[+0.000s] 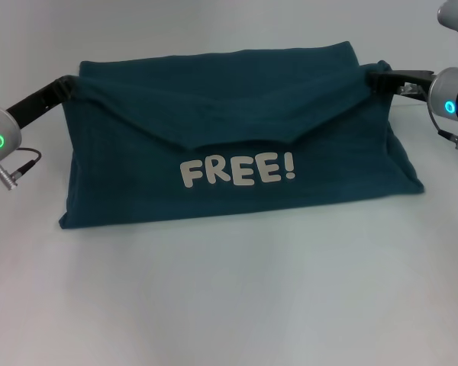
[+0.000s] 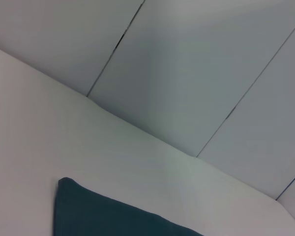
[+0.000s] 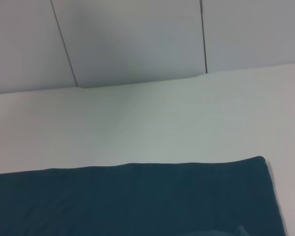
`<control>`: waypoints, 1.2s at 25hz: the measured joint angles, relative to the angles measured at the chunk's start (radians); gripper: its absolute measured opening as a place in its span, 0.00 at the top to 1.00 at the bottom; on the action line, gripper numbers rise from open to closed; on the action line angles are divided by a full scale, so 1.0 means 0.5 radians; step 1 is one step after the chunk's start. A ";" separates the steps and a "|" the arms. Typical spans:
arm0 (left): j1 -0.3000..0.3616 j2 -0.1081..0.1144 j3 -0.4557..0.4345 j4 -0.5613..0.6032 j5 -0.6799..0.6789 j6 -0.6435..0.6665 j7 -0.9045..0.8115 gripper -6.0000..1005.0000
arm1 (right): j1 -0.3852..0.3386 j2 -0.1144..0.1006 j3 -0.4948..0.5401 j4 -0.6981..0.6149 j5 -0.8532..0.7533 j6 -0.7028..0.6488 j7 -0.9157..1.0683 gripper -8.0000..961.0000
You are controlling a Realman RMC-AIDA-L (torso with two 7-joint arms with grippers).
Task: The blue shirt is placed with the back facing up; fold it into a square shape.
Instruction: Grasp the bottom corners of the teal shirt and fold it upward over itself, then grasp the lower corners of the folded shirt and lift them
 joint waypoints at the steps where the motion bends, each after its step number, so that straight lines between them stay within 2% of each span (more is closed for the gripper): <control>1: 0.000 -0.005 0.000 0.005 0.000 0.000 0.002 0.96 | -0.002 0.001 0.000 -0.007 0.002 -0.003 0.000 0.92; 2: 0.000 -0.006 0.001 0.006 0.000 0.000 0.005 0.95 | -0.004 0.002 0.000 -0.015 0.003 -0.006 0.000 0.92; 5: 0.003 -0.007 -0.001 0.007 0.001 -0.005 0.014 0.92 | -0.014 0.015 0.000 -0.064 0.008 -0.007 0.000 0.78; 9: 0.007 -0.004 -0.023 0.009 -0.019 -0.012 0.017 0.71 | -0.019 0.029 0.003 -0.105 0.011 0.003 0.000 0.61; 15: 0.027 0.006 -0.015 0.011 -0.119 -0.016 0.052 0.48 | -0.025 0.018 0.002 -0.149 0.061 -0.001 0.010 0.38; 18: 0.036 0.008 -0.005 0.014 -0.120 -0.016 0.053 0.41 | -0.036 0.009 0.001 -0.161 0.063 -0.038 0.036 0.24; 21: 0.059 0.013 0.034 0.017 -0.110 -0.002 0.048 0.35 | -0.078 -0.018 0.001 -0.168 0.063 -0.189 0.099 0.24; 24: 0.133 0.017 0.158 0.062 -0.107 0.068 0.025 0.28 | -0.151 -0.060 0.000 -0.197 0.060 -0.407 0.215 0.24; 25: 0.161 0.017 0.188 0.084 -0.108 0.095 0.016 0.26 | -0.218 -0.086 -0.002 -0.240 0.053 -0.582 0.314 0.24; 26: 0.203 0.017 0.229 0.116 -0.112 0.150 0.005 0.24 | -0.218 -0.086 -0.002 -0.240 0.053 -0.582 0.314 0.24; 30: 0.343 0.017 0.278 0.218 -0.113 0.382 -0.019 0.25 | -0.368 -0.140 -0.003 -0.347 0.051 -0.928 0.517 0.24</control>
